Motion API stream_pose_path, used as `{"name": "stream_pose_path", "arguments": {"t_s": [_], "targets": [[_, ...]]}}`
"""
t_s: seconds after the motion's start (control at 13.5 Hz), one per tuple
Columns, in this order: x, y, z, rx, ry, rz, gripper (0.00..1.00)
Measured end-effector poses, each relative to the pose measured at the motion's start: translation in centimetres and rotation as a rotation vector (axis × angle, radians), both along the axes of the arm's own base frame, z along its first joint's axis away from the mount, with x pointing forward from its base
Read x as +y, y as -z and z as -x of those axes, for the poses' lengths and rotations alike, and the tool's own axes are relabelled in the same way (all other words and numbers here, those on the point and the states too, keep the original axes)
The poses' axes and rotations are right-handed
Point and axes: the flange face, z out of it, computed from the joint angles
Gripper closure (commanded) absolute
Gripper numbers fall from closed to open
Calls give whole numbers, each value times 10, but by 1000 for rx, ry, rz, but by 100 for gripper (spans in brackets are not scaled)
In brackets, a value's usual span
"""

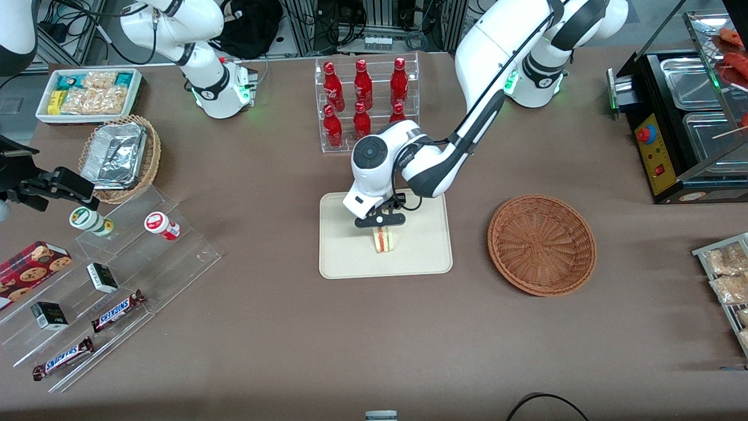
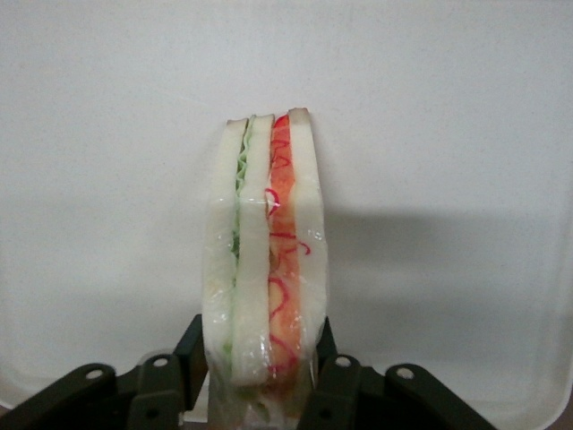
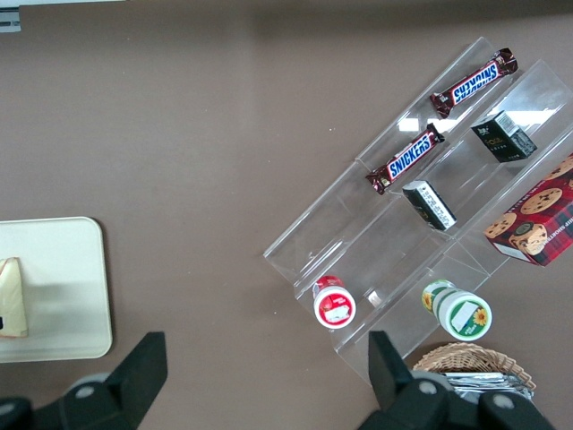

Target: Place sandwich from basket to tray

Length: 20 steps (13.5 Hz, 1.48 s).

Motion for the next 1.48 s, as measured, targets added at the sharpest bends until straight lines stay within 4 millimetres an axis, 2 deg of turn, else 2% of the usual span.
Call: {"name": "stream_pose_path", "arguments": {"t_s": [0.15, 0.22, 0.44, 0.59, 0.81, 0.96, 1.19, 1.48], "targets": [[-4, -12, -4, -17, -21, 17, 0], [-6, -28, -7, -37, -51, 32, 0], [1, -102, -12, -87, -145, 39, 0], [27, -167, -23, -127, -230, 32, 0], [92, -265, -36, -149, -374, 19, 0], [140, -316, -37, -139, -442, 6, 0], [218, -368, -31, -48, -403, -25, 0], [346, -409, -36, 36, -295, -67, 0]]}}
